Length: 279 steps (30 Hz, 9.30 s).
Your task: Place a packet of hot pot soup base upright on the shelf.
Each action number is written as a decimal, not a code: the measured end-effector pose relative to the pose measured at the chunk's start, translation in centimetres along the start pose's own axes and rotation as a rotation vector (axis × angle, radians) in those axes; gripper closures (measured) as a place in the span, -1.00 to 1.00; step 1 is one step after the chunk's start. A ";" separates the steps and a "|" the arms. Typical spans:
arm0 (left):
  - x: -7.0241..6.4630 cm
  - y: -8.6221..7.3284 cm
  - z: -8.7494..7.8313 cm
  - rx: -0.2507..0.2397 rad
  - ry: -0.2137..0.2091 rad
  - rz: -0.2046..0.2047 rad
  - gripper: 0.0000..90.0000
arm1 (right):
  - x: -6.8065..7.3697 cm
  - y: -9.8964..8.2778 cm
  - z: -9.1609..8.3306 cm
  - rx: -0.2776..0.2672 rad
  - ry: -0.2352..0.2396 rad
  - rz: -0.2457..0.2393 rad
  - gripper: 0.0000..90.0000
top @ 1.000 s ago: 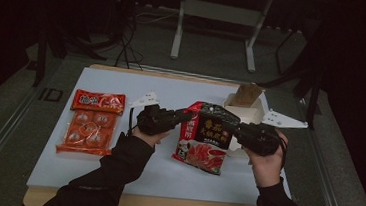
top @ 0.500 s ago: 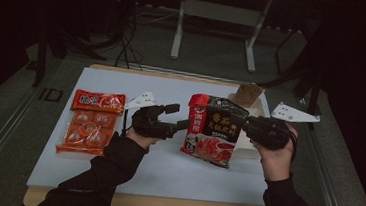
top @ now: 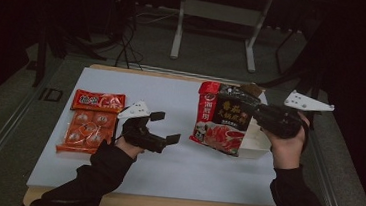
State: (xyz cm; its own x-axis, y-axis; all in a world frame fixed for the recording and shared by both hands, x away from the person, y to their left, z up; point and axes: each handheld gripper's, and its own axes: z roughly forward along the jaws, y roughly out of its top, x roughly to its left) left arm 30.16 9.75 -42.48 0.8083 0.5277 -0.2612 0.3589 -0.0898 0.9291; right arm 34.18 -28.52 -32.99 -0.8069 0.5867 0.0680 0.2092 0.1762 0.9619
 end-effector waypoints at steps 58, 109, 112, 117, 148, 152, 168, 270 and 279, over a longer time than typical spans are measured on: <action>1.3 -9.7 -4.5 -0.002 0.053 -0.050 -0.97 | -14.5 -3.2 1.3 0.019 -0.216 -0.119 0.71; 0.9 -9.1 -4.5 0.061 0.105 0.003 -0.96 | -8.7 -2.4 -2.2 -0.040 -0.286 0.001 -0.70; 1.1 -8.8 -4.9 0.073 0.103 0.001 -0.96 | -7.0 -2.5 -1.7 -0.025 -0.265 -0.020 -0.77; 1.5 -8.4 -5.5 0.100 0.083 -0.005 -0.86 | -5.1 -3.4 -0.9 -0.021 -0.208 -0.025 -0.77; 7.7 -5.9 -14.6 0.091 0.438 -0.033 -0.03 | 5.6 -9.4 -0.4 -0.011 0.039 0.008 -0.68; 9.5 -5.6 -16.1 0.101 0.542 -0.043 0.32 | 6.3 -9.7 -0.5 -0.030 0.061 0.044 -0.68; 15.6 -8.6 -17.0 0.219 0.729 -0.123 1.00 | 6.6 -10.4 0.1 -0.020 0.085 0.020 -0.67; 7.7 -10.7 -4.4 0.503 0.272 -0.030 1.00 | 6.8 -10.5 0.5 0.041 0.107 -0.004 -0.67; 9.6 -10.0 -3.6 0.463 0.378 -0.041 1.00 | 6.6 -10.5 0.3 0.037 0.100 -0.002 -0.65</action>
State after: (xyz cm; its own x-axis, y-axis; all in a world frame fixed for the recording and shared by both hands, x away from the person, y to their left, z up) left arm 32.69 18.79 -53.32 0.5975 0.7950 -0.1042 0.6213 -0.3769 0.6870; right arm 26.79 -26.23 -42.76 -0.8580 0.5051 0.0936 0.2260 0.2075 0.9518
